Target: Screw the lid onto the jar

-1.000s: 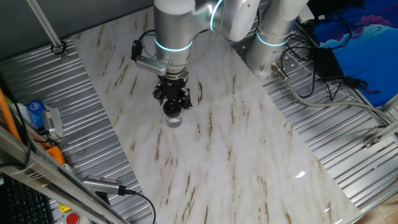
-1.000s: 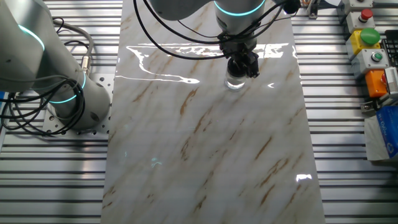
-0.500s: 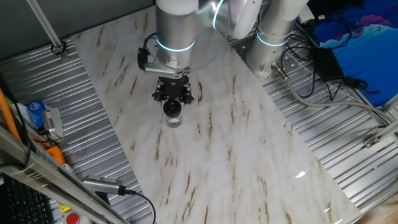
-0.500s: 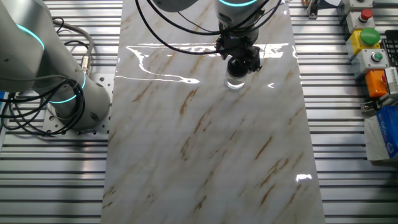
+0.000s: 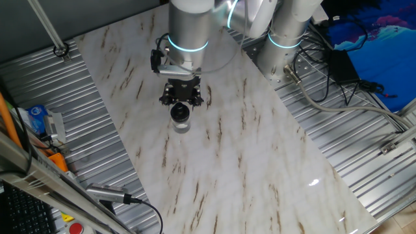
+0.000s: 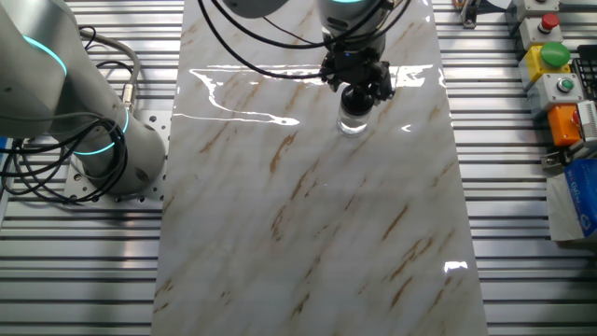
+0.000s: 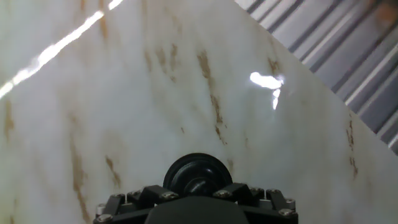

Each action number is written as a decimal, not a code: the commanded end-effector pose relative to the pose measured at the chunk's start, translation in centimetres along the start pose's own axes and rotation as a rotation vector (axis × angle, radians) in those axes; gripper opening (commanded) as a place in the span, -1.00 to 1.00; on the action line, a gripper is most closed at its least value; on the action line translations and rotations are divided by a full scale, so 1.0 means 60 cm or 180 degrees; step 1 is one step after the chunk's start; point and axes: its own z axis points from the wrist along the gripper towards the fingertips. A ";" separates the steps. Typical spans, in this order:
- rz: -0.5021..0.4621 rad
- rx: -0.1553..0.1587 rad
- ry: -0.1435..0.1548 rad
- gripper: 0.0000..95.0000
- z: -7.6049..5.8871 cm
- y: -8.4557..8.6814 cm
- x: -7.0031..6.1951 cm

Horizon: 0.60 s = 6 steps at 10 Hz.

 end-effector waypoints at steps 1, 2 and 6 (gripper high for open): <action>-0.0307 -0.0165 -0.0008 0.60 0.001 -0.002 -0.001; -0.0426 -0.0292 -0.0025 0.60 0.001 -0.002 -0.001; -0.0706 -0.0488 -0.0014 0.60 0.001 -0.002 -0.001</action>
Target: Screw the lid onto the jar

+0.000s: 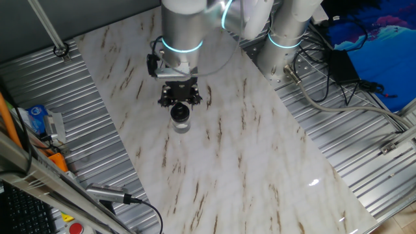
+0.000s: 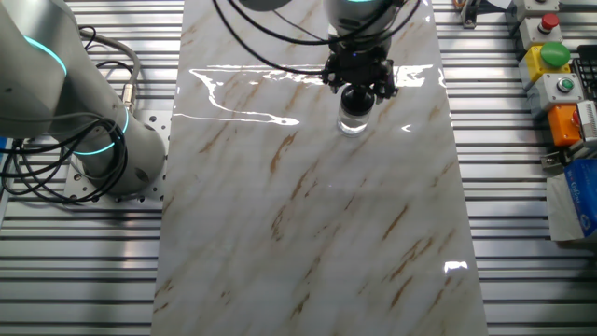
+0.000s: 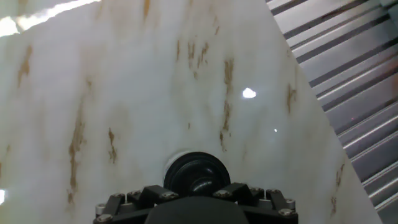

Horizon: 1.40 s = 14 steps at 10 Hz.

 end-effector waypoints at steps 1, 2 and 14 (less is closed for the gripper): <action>-0.0206 -0.0132 -0.0010 0.60 0.001 -0.001 0.000; -0.0221 -0.0130 -0.0009 0.60 0.001 -0.001 0.000; -0.0264 -0.0074 0.0037 0.60 0.004 -0.004 -0.004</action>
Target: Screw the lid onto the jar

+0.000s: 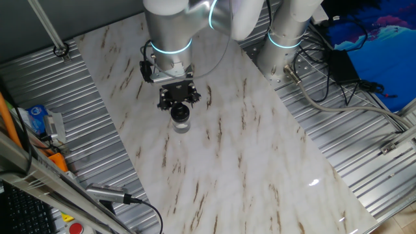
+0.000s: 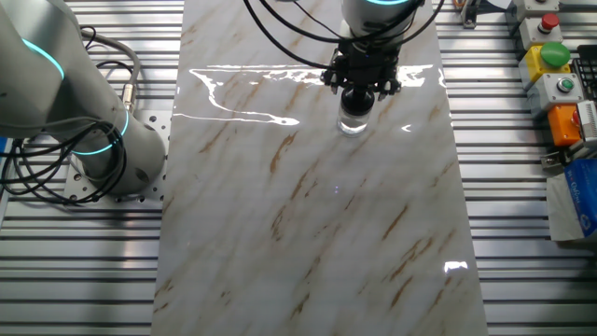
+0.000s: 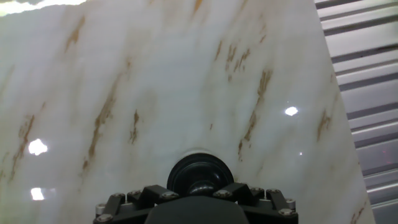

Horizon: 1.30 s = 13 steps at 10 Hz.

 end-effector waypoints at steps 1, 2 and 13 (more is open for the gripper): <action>-0.0009 0.0005 0.0016 0.60 -0.001 0.000 0.000; -0.0015 0.0005 0.0018 0.60 -0.001 0.000 0.000; -0.0035 0.0030 0.0045 0.60 0.010 -0.004 -0.002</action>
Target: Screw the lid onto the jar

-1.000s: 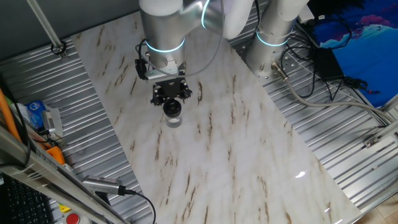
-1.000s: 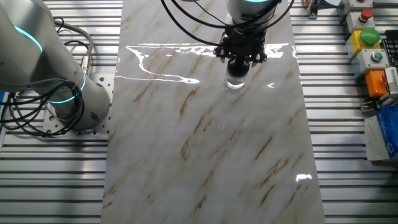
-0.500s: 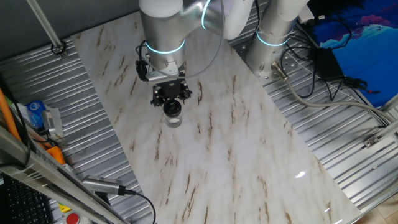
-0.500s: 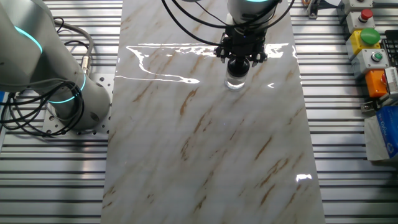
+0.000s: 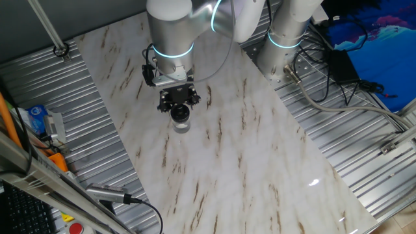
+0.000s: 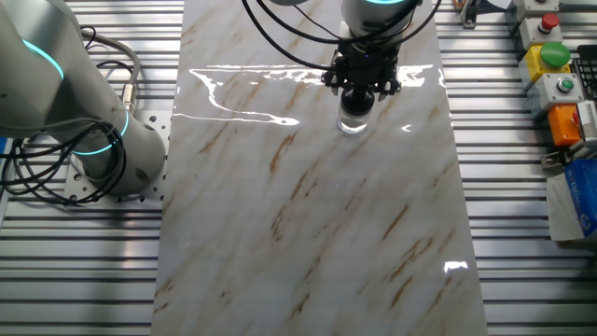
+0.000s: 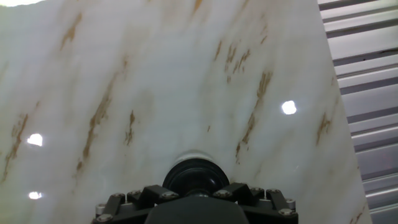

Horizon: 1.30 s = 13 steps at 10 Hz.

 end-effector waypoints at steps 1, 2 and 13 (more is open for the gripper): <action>-0.0009 0.0005 0.0000 0.60 0.001 0.000 0.000; -0.0013 0.0006 0.0000 0.60 0.002 0.000 0.000; 0.0005 0.0011 -0.0001 0.60 0.009 -0.001 0.001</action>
